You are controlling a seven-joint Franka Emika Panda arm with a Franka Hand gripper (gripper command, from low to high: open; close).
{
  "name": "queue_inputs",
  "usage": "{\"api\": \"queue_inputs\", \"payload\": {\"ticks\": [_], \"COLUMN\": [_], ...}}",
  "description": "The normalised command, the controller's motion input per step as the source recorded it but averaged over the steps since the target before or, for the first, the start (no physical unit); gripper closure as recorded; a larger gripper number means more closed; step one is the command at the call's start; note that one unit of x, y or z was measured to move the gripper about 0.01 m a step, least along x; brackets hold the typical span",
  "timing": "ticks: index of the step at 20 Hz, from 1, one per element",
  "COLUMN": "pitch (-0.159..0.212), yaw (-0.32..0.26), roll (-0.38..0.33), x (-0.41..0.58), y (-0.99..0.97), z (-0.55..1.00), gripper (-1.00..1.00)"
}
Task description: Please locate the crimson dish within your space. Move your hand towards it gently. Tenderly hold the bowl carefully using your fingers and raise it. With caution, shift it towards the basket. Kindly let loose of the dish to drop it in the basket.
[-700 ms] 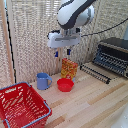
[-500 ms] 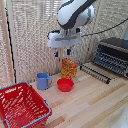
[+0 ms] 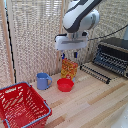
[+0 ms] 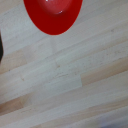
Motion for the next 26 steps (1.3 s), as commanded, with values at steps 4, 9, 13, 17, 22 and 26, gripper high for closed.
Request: {"api": "queue_inputs", "payload": {"ticks": [4,9,13,17,22,26], "pitch": [0.026,0.013,-0.044,-0.076,0.0,0.08], "yaw": [-0.096,-0.027,0.005,0.0,0.002,0.0], "roll": [-0.043,-0.073,-0.041,-0.034,-0.029,-0.074], "x": [-0.401,-0.519,-0.008,0.062,0.005,-0.174], "y": [-0.06,0.01,0.03,0.04,0.0,0.0], "z": [-0.38,-0.44,-0.54,-0.53,-0.54,-0.48], "gripper": [-1.0,-1.0,-1.0,-1.0,-1.0,-1.0]}}
